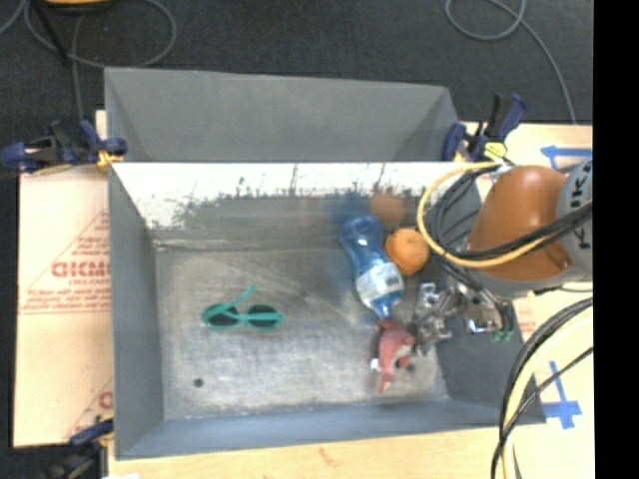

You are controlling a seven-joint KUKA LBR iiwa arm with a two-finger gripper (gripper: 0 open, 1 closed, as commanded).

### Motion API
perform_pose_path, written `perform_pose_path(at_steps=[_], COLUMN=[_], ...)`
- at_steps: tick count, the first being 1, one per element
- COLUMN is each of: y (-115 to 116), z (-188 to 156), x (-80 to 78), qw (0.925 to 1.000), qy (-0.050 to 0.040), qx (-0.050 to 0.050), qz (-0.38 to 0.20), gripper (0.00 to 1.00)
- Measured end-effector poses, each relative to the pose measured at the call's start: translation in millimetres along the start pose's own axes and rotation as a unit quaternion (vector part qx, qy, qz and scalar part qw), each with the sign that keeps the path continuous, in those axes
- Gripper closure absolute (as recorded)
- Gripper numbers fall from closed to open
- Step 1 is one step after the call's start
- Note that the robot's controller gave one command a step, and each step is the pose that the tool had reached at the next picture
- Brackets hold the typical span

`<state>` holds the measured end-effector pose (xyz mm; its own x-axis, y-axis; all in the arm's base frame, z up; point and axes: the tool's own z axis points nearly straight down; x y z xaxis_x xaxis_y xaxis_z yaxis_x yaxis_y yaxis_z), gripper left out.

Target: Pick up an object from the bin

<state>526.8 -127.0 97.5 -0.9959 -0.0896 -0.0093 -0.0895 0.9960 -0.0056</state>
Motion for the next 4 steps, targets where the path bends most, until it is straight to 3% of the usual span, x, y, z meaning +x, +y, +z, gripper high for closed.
perform_pose_path(at_steps=[1,2,3,4], y=[2.8,-4.6,-4.1,3.4], z=[0.2,9.8,11.1,16.1], x=[-13.3,-7.2,11.6,19.4], qw=[0.9984,0.9859,0.9913,0.9773], qy=[-0.0004,0.0018,-0.0056,-0.0067], qx=[-0.002,-0.003,0.000,0.001], qz=[0.056,0.167,0.131,0.212], gripper=[1.00,1.00,1.00,1.00])
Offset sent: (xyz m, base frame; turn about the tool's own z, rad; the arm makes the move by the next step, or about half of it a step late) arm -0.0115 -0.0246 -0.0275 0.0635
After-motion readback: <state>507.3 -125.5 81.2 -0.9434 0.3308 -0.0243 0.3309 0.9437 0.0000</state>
